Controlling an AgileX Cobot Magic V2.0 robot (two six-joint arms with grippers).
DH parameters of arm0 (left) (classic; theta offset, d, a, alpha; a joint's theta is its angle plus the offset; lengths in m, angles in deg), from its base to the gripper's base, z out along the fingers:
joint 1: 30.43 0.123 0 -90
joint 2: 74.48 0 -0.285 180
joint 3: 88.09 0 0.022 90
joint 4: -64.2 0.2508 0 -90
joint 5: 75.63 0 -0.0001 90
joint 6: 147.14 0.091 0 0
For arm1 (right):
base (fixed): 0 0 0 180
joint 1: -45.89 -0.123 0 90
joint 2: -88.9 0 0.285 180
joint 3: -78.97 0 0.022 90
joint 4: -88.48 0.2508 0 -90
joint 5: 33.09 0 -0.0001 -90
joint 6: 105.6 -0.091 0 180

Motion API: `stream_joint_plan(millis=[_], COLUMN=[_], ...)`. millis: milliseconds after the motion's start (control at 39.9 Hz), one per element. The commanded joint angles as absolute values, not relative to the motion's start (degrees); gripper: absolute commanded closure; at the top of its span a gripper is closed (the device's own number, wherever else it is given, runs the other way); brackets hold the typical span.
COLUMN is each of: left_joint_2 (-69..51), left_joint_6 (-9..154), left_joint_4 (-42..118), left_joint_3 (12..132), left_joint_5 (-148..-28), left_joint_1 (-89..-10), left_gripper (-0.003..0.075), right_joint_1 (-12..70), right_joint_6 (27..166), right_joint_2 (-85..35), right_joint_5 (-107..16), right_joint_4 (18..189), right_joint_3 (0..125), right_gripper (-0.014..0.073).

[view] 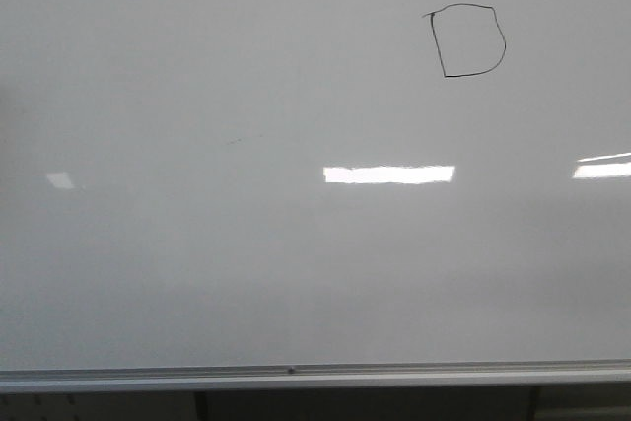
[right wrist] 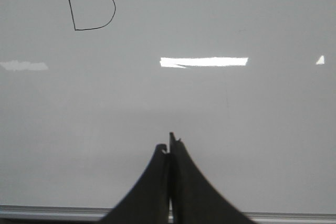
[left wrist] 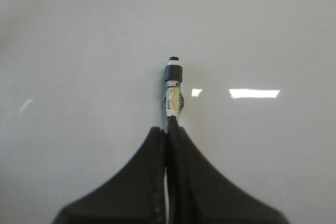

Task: Write number 0 on whiteboard

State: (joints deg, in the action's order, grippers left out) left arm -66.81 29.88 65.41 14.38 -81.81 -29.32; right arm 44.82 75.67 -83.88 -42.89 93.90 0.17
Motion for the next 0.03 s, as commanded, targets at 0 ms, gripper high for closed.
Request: stream_joint_plan(millis=[0], left_joint_2=[-67.98], left_joint_6=[29.37], left_joint_4=[65.48], left_joint_3=[13.11], left_joint_5=[-77.01], left_joint_1=[-29.35], left_gripper=[0.074], right_joint_1=[45.05], right_joint_6=[75.77], right_joint_2=[-84.78], right_joint_5=[-38.76], right_joint_4=[93.43], right_joint_3=[0.12], right_gripper=[0.0661])
